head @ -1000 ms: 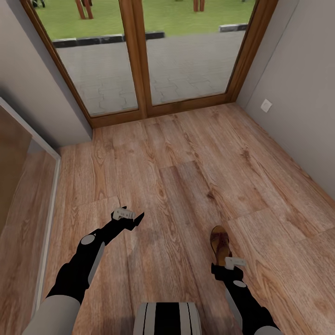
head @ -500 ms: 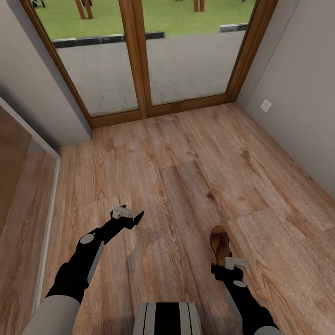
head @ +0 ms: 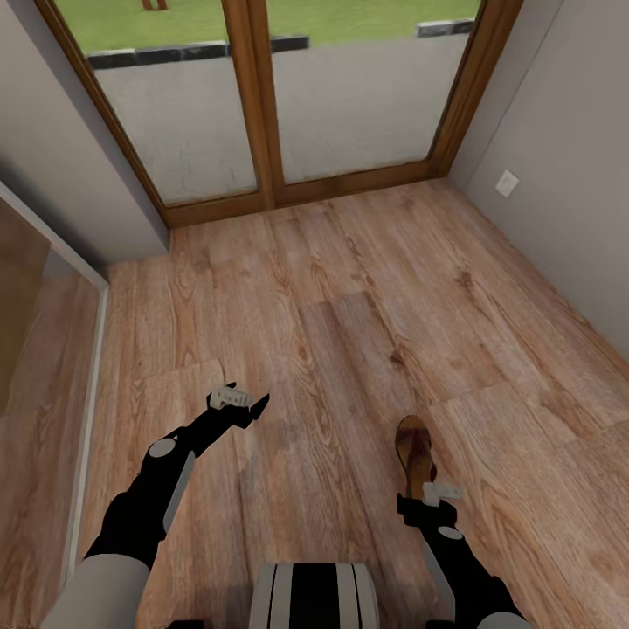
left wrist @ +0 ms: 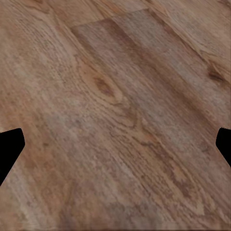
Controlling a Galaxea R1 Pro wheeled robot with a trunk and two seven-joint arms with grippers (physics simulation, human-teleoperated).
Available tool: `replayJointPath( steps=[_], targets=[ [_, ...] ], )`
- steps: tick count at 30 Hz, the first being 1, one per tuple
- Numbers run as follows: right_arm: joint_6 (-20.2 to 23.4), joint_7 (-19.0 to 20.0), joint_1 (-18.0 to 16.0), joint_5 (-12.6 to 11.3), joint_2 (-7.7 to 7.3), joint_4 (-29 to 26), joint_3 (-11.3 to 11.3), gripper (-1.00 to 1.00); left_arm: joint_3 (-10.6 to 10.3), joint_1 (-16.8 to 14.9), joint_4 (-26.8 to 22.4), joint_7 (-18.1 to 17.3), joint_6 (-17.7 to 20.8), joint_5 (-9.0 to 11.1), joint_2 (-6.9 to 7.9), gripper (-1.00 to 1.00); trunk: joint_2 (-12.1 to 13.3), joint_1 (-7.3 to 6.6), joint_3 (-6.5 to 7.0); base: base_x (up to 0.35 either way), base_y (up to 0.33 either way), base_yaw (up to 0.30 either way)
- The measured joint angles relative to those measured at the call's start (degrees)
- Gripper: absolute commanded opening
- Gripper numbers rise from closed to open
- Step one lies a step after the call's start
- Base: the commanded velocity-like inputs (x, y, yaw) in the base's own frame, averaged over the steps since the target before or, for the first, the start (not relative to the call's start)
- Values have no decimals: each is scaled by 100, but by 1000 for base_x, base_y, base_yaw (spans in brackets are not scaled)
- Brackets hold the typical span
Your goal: Pick up the two gym shoes and the two sandals from the corridor floor and place them onto the hallstand (shoe rack) in the corridor, making sure they are on the rack and not on the floor. Arrange them so the two gym shoes are next to each other and the two sandals are next to each other.
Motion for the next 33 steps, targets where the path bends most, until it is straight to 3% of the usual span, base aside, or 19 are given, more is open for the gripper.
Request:
replayJointPath(
  steps=[8, 20, 33],
  targets=[
    [0, 0, 0, 0, 0, -2, 6, 100, 1, -1, -3, -8, -14, 136, 17, 100, -3, 5, -96, 0, 0, 0],
    [0, -7, 0, 0, 0, -12, 1, 100, 0, 1, 2, -7, -10, 172, 41, 100, -3, 5, -112, 0, 0, -7],
    [8, -8, 0, 0, 0, -19, -1, 100, -7, 1, 2, -2, 9, 175, 39, 100, -3, 5, -113, 0, 0, -126]
  ],
)
